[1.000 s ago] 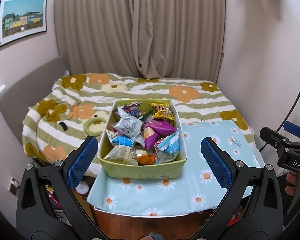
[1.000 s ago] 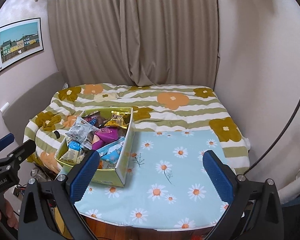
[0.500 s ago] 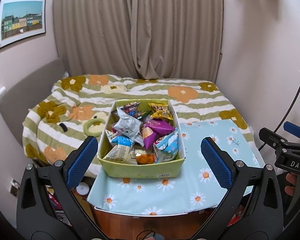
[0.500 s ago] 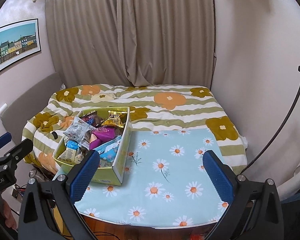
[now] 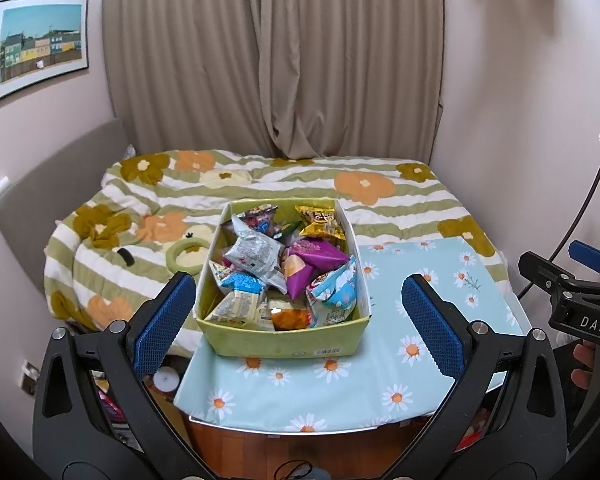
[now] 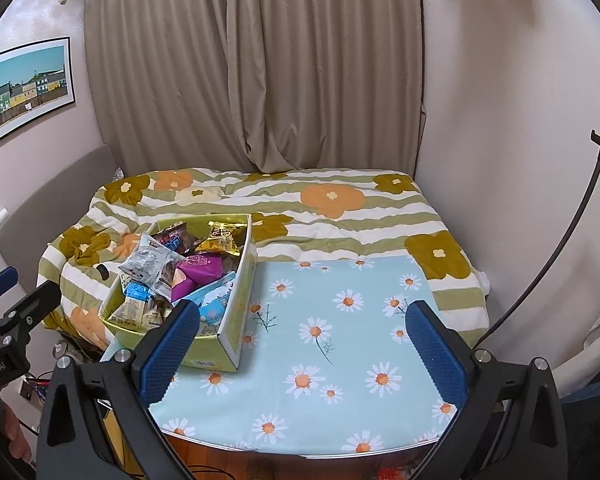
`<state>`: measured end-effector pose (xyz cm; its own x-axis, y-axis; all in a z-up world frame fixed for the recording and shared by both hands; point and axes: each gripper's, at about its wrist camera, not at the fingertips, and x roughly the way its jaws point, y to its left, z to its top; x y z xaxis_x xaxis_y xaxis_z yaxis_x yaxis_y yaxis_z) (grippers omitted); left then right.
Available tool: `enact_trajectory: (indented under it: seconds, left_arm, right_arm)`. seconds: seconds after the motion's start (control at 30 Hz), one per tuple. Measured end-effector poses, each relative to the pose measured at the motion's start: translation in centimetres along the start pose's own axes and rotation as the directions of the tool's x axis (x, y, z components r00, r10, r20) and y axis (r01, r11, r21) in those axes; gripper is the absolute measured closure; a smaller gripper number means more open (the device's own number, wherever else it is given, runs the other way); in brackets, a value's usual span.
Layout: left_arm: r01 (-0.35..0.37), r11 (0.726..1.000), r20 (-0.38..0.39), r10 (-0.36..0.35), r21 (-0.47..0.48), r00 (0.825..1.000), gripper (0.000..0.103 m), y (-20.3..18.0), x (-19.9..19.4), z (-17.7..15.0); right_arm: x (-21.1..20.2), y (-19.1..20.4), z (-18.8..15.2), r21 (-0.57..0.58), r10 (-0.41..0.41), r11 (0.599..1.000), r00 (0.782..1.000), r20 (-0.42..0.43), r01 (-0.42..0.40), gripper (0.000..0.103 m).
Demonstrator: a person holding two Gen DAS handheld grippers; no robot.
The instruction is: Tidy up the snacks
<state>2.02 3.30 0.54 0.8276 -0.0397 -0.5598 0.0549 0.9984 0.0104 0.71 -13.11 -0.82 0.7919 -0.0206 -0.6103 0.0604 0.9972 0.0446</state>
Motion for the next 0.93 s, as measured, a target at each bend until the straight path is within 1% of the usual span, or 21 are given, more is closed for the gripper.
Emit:
enact_trajectory:
  seconds: [0.27,0.47,0.67,0.93]
  left_arm:
    - [0.014,1.000,-0.002,-0.014,0.009,1.000,0.001,0.1,0.3,0.1]
    - [0.009,1.000,0.004,-0.009,0.015,1.000,0.001,0.2,0.6,0.2]
    - [0.026,1.000,-0.003,-0.026,0.011,1.000,0.001,0.1,1.1,0.3]
    - [0.019,0.999,0.011,-0.019,0.026,1.000,0.001,-0.2,1.4,0.2]
  right_arm:
    - [0.0,-0.3,0.0,0.009,-0.016,1.000,1.000,0.001,0.016,0.001]
    - [0.0,-0.3,0.0,0.011,-0.022,1.000,1.000,0.002,0.022,0.001]
    - [0.2,-0.5,0.1,0.012,-0.023,1.000,1.000,0.002,0.023,0.001]
    - [0.3,-0.8,0.3,0.011,-0.028,1.000,1.000,0.000,0.028,0.001]
